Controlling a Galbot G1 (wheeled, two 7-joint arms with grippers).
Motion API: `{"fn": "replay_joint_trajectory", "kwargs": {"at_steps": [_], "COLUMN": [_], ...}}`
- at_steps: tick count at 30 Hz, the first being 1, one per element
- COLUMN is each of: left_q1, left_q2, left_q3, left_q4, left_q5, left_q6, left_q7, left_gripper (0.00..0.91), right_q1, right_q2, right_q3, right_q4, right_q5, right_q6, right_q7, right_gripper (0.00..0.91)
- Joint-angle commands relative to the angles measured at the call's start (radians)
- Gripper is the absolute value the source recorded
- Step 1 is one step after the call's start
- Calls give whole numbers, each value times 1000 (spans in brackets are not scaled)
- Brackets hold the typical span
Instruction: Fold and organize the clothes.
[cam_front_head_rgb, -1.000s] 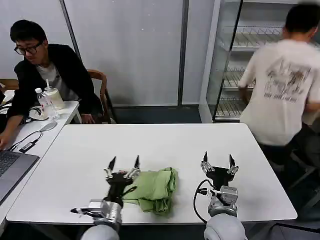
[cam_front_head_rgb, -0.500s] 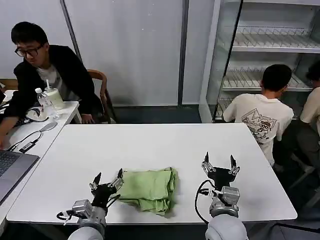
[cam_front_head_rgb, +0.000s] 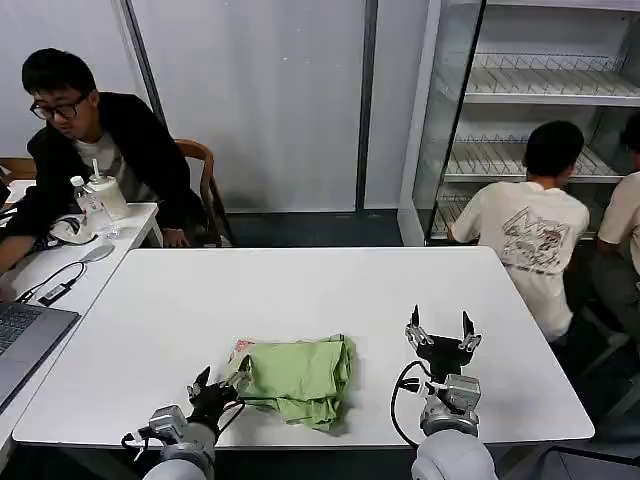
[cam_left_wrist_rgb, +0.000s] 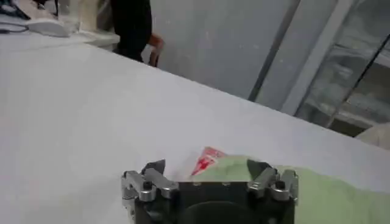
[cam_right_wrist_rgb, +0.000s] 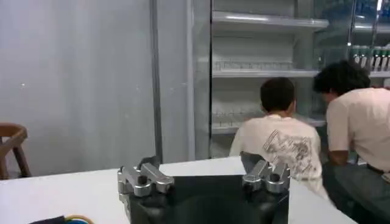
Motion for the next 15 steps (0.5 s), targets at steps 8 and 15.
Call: {"fn": "replay_joint_trajectory", "kwargs": {"at_steps": [8,15], "left_q1": [2,4], "left_q2": [-10,-11], "left_q3": [50,72], "left_q4": [44,72], "left_q5": [3,40], "left_q6": [0,-32], "left_q7": [9,7], "left_gripper": [907,20], "right_q1": [1,-2], "right_q2": [3,2], "right_q3": [-1,1], "right_q4": [1,2], "right_q5": [-1,-1], "right_q6": [0,2], "right_q7": [1,1], "right_gripper": [907,907]}}
